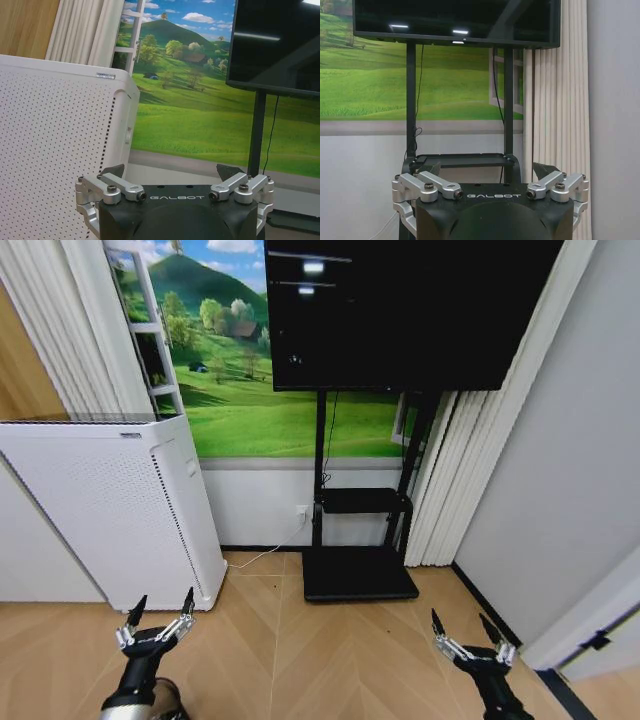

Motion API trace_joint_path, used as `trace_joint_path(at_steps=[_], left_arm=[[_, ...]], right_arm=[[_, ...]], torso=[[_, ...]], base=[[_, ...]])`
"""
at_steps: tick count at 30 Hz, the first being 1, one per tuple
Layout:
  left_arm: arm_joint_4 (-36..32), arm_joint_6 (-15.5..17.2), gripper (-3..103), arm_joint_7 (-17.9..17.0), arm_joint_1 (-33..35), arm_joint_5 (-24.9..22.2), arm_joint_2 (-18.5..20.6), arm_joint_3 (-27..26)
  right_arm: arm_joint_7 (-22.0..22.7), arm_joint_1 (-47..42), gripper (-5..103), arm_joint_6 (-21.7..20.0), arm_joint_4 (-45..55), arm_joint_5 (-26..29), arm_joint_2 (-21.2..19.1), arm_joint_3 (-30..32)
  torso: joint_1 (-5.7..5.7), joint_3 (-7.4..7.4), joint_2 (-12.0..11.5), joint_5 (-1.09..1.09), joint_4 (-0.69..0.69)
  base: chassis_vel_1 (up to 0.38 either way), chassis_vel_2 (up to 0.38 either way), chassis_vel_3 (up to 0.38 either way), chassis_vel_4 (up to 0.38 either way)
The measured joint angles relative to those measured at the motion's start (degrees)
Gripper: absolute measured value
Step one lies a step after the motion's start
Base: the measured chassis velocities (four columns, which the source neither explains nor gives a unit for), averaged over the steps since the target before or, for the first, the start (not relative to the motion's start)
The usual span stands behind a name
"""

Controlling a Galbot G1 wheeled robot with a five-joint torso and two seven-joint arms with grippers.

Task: Pick up the trash bin and place the garbage on the floor into it.

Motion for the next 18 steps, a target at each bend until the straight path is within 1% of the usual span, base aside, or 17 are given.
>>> trace_joint_path(at_steps=[10, 11, 14, 18], left_arm=[[0.00, 0.00, 100, 0.00, 0.00, 0.00, 0.00, 0.00], [0.00, 0.00, 100, 0.00, 0.00, 0.00, 0.00, 0.00], [0.00, 0.00, 100, 0.00, 0.00, 0.00, 0.00, 0.00], [0.00, 0.00, 100, 0.00, 0.00, 0.00, 0.00, 0.00]], right_arm=[[0.00, 0.00, 100, 0.00, 0.00, 0.00, 0.00, 0.00], [0.00, 0.00, 100, 0.00, 0.00, 0.00, 0.00, 0.00], [0.00, 0.00, 100, 0.00, 0.00, 0.00, 0.00, 0.00], [0.00, 0.00, 100, 0.00, 0.00, 0.00, 0.00, 0.00]], torso=[[1.02, 1.66, 2.67, 0.00, 0.00], [1.02, 1.66, 2.67, 0.00, 0.00], [1.45, 2.30, 3.74, 0.00, 0.00], [1.80, 2.73, 4.53, 0.00, 0.00]], base=[[0.000, 0.000, 0.000, 0.000], [0.000, 0.000, 0.000, 0.000], [0.000, 0.000, 0.000, 0.000], [0.000, 0.000, 0.000, 0.000]])
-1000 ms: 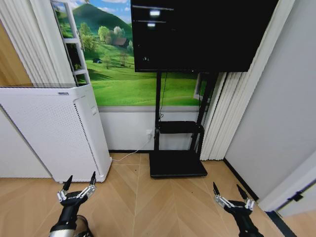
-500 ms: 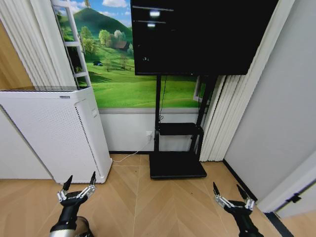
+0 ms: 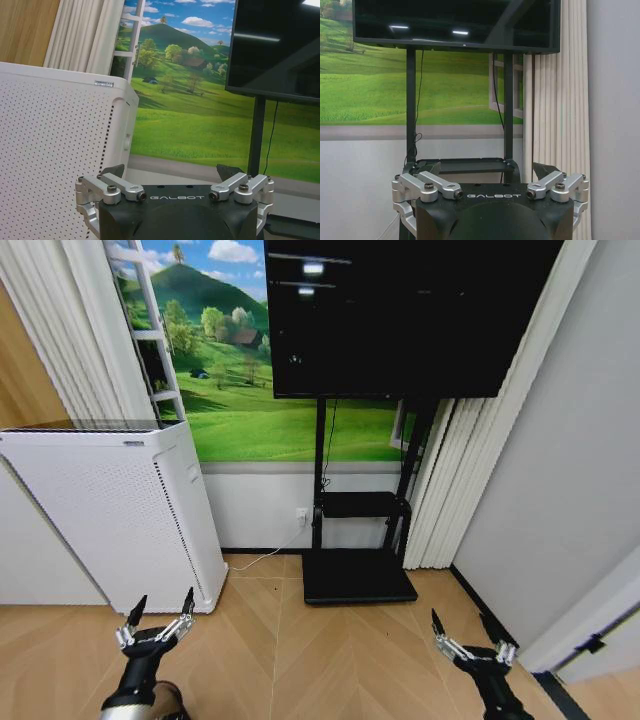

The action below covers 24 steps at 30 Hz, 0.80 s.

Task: Pick up the trash bin and place the garbage on the floor into it.

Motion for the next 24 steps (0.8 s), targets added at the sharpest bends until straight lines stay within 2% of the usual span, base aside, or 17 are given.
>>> trace_joint_path(at_steps=[5, 24], left_arm=[[0.00, 0.00, 100, 0.00, 0.00, 0.00, 0.00, 0.00], [0.00, 0.00, 100, 0.00, 0.00, 0.00, 0.00, 0.00]], right_arm=[[0.00, 0.00, 100, 0.00, 0.00, 0.00, 0.00, 0.00], [0.00, 0.00, 100, 0.00, 0.00, 0.00, 0.00, 0.00]], torso=[[0.31, 0.33, 0.64, 0.00, 0.00], [0.33, 0.34, 0.71, 0.00, 0.00]], base=[[0.000, 0.000, 0.000, 0.000], [0.000, 0.000, 0.000, 0.000]])
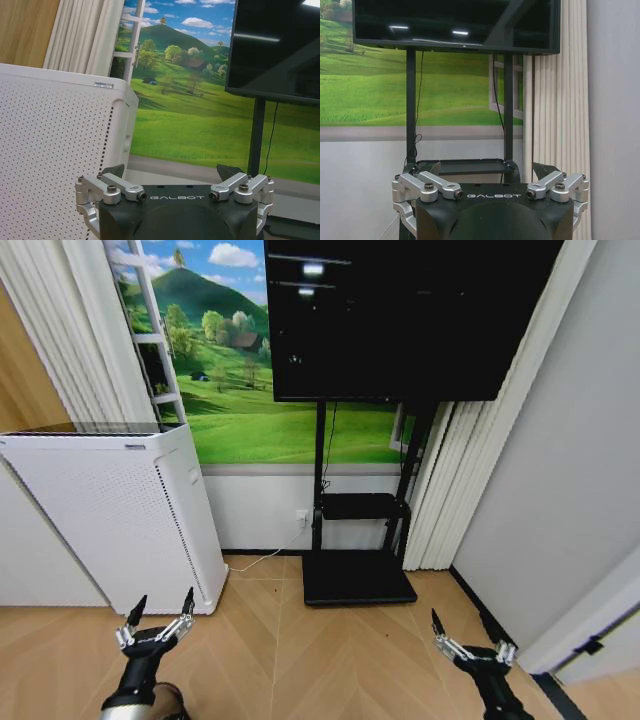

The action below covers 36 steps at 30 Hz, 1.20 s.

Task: Pick up the trash bin and place the garbage on the floor into it.

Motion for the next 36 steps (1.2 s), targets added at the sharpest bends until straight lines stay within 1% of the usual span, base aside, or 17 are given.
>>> trace_joint_path(at_steps=[4, 9, 13, 19, 36], left_arm=[[0.00, 0.00, 100, 0.00, 0.00, 0.00, 0.00, 0.00], [0.00, 0.00, 100, 0.00, 0.00, 0.00, 0.00, 0.00], [0.00, 0.00, 100, 0.00, 0.00, 0.00, 0.00, 0.00], [0.00, 0.00, 100, 0.00, 0.00, 0.00, 0.00, 0.00], [0.00, 0.00, 100, 0.00, 0.00, 0.00, 0.00, 0.00]], right_arm=[[0.00, 0.00, 100, 0.00, 0.00, 0.00, 0.00, 0.00], [0.00, 0.00, 100, 0.00, 0.00, 0.00, 0.00, 0.00], [0.00, 0.00, 100, 0.00, 0.00, 0.00, 0.00, 0.00], [0.00, 0.00, 100, 0.00, 0.00, 0.00, 0.00, 0.00], [0.00, 0.00, 100, 0.00, 0.00, 0.00, 0.00, 0.00]], torso=[[0.42, 0.42, 0.86, 0.00, 0.00], [0.64, 0.79, 1.39, 0.00, 0.00], [1.10, 1.44, 2.54, 0.00, 0.00], [1.63, 2.02, 3.65, 0.00, 0.00], [1.69, 2.02, 3.71, 0.00, 0.00]], base=[[0.000, 0.000, 0.000, 0.000], [0.000, 0.000, 0.000, 0.000], [0.000, 0.000, 0.000, 0.000], [0.000, 0.000, 0.000, 0.000], [0.000, 0.000, 0.000, 0.000]])
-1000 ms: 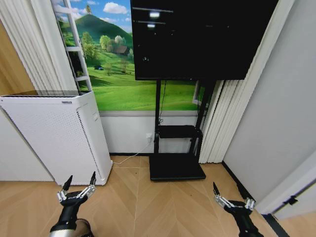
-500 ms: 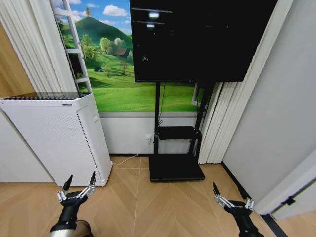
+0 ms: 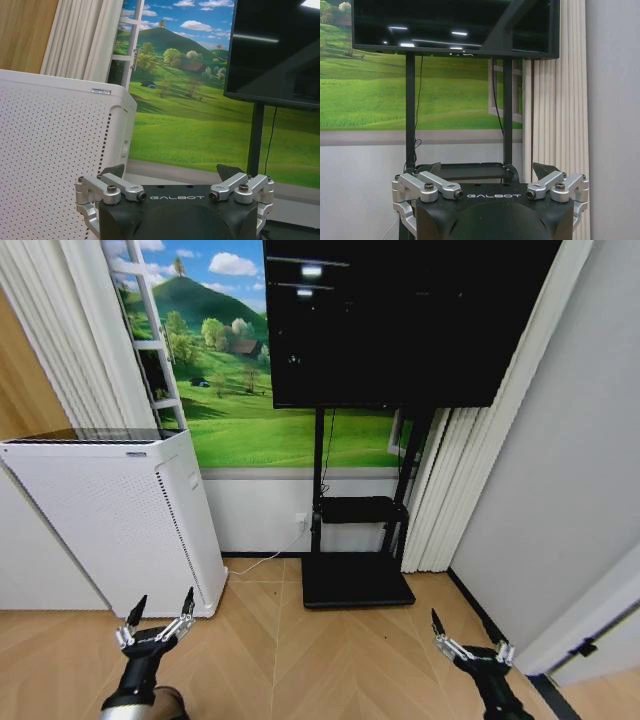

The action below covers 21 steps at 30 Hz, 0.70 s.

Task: Pick up the trash bin and place the garbage on the floor into it.

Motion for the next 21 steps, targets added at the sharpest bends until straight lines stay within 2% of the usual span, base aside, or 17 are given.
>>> trace_joint_path(at_steps=[21], left_arm=[[0.00, 0.00, 100, 0.00, 0.00, 0.00, 0.00, 0.00]], right_arm=[[0.00, 0.00, 100, 0.00, 0.00, 0.00, 0.00, 0.00]], torso=[[-0.13, -0.12, -0.22, 0.01, 0.00]], base=[[0.024, 0.027, -0.029, -0.029]])
